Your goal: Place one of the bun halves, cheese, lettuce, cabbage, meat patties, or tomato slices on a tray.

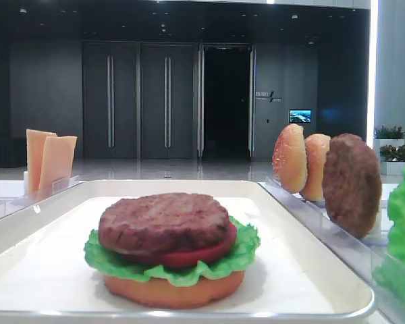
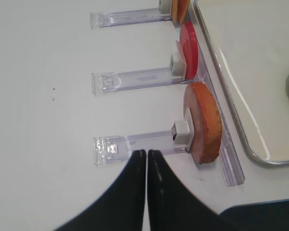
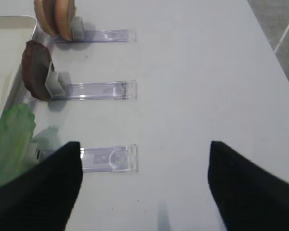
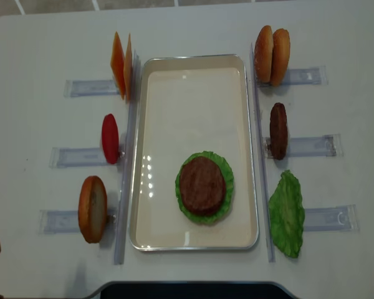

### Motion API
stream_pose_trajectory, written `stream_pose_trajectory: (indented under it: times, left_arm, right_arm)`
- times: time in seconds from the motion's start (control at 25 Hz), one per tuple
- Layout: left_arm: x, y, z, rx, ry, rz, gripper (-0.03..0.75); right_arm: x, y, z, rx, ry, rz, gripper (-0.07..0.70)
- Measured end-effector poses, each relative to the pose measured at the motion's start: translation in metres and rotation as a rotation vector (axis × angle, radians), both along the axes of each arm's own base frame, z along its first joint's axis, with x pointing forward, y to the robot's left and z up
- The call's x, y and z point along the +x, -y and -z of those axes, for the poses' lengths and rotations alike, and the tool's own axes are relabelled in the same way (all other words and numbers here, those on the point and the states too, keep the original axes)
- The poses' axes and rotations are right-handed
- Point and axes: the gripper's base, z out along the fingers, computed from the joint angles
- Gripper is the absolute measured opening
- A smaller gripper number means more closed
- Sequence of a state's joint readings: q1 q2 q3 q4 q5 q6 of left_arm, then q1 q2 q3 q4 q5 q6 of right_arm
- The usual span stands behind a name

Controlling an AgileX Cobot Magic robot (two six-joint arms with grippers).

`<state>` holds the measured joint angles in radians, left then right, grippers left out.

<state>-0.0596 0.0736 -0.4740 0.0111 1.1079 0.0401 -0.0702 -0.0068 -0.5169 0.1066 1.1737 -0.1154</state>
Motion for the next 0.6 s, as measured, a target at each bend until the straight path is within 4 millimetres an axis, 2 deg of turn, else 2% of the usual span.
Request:
stream_pose_trajectory:
  times: [0.28, 0.6]
  left_arm:
    - [-0.0001, 0.0009, 0.0000, -0.010, -0.001, 0.005, -0.001]
    - [-0.0001, 0.0009, 0.0000, -0.010, -0.001, 0.005, -0.001]
  right_arm:
    - [0.0015, -0.0021, 0.0024, 0.003, 0.007, -0.111, 0.526]
    - [0.0022, -0.0020, 0.0026, 0.003, 0.013, -0.120, 0.526]
